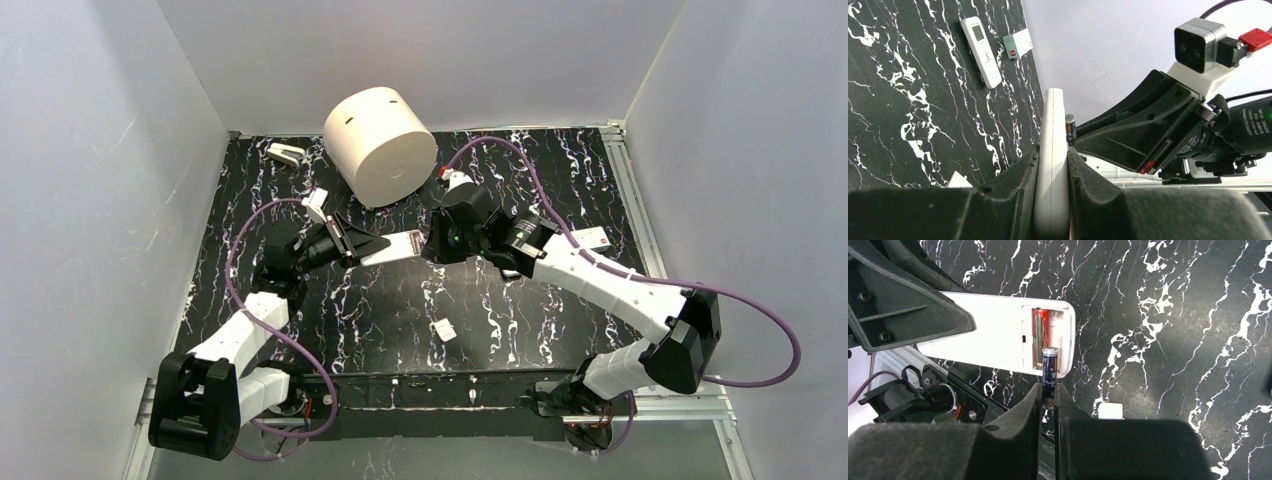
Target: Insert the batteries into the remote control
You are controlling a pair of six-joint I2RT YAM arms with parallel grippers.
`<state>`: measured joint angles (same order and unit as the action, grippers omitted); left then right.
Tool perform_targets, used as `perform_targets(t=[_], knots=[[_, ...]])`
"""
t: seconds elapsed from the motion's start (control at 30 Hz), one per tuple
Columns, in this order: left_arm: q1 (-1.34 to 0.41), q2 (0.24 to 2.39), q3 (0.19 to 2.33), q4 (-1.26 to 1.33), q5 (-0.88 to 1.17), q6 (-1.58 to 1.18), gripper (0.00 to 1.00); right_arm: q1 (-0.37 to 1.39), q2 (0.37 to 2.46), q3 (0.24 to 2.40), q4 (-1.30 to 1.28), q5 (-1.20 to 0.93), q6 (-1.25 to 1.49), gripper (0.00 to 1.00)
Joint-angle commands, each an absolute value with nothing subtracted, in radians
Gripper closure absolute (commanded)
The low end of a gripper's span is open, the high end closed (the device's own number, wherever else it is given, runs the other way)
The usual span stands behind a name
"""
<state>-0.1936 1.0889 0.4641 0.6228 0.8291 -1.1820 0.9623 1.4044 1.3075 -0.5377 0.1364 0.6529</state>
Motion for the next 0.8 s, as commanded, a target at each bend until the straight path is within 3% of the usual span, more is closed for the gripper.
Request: perform_targets(t=[0.0, 0.77], knots=[[-0.198, 1.053, 0.456, 0.668, 0.871, -1.162, 1.00, 0.959, 1.425, 1.366, -0.568, 0.117, 0.637, 0.82], [-0.198, 1.041, 0.466, 0.695, 0.918, -1.128, 1.00, 0.959, 1.483, 1.420, -0.603, 0.136, 0.624, 0.74]])
